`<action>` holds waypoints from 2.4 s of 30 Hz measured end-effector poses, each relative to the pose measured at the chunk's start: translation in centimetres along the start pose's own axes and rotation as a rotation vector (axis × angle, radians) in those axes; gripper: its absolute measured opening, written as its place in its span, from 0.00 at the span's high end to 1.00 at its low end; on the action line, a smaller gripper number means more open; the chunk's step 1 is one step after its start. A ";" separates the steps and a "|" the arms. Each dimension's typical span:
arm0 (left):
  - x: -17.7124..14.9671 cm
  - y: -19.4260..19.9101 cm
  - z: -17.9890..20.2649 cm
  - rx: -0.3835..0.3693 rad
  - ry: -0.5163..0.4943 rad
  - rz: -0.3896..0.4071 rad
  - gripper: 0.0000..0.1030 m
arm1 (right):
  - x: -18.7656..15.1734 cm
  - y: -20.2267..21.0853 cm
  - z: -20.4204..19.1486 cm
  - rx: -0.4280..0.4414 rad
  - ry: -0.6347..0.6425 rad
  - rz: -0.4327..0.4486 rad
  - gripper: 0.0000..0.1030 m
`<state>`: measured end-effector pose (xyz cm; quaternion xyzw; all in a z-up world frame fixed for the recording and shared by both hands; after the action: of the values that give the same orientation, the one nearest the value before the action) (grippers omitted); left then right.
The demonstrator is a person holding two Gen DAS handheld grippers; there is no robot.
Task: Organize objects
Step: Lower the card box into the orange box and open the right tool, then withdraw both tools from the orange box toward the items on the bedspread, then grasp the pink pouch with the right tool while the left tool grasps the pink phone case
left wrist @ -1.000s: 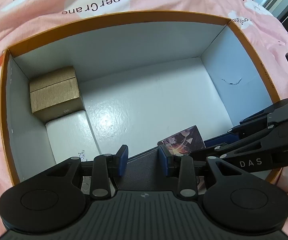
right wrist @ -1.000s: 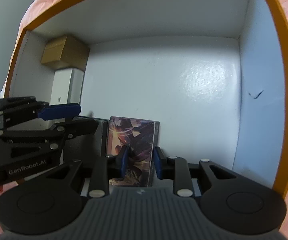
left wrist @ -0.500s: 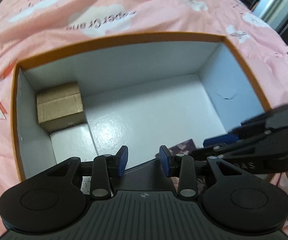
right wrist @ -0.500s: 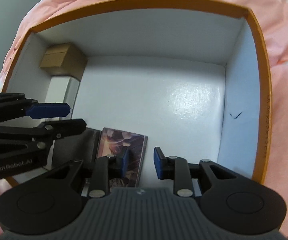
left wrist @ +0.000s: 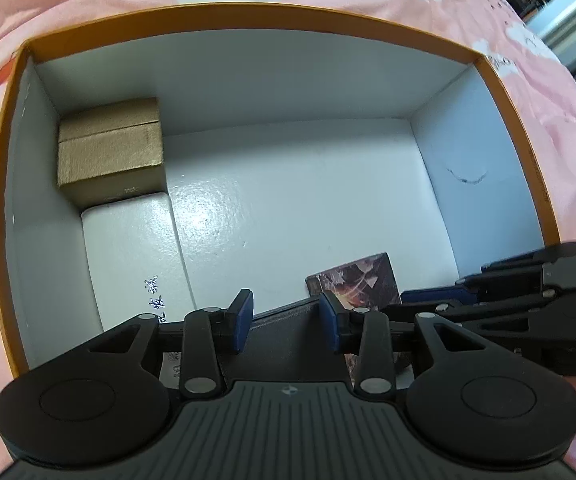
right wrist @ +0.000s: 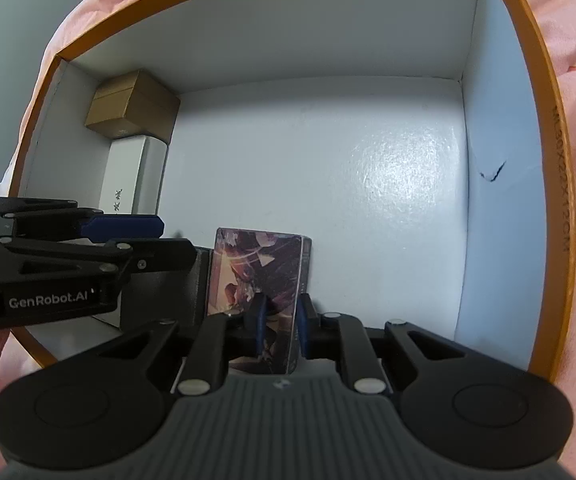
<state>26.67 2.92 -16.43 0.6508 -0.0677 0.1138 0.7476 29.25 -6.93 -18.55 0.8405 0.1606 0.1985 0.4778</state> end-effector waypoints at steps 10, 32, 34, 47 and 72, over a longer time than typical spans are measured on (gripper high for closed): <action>-1.0 6.5 1.5 -0.008 -0.014 0.367 0.59 | -0.4 2.7 -2.3 -0.065 0.125 0.133 0.79; -10.8 9.4 5.0 -0.061 -0.009 0.407 0.48 | -14.1 10.7 -4.6 -0.285 0.251 0.427 0.41; -11.8 8.9 4.9 -0.058 -0.012 0.389 0.48 | -15.2 10.8 -3.9 -0.314 0.242 0.420 0.39; -15.1 7.0 4.4 -0.028 -0.009 0.278 0.48 | -19.2 9.6 -1.2 -0.383 0.201 0.370 0.25; -15.3 7.6 5.7 -0.023 -0.089 0.295 0.48 | -18.1 11.5 -3.0 -0.334 0.244 0.415 1.00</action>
<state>10.21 -3.05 -12.17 0.6296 -0.1969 0.1928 0.7264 12.97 -18.68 -10.40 0.7349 0.0064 0.4153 0.5361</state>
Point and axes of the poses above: each gripper's, at about its wrist camera, not at the fingertips, and y roughly against the way its jaws point, z to its right, x to its top, the point moved 9 cm from there along -y, roughly the way its jaws point, and after that the axes turned 8 degrees about x, right-handed, at the moved point
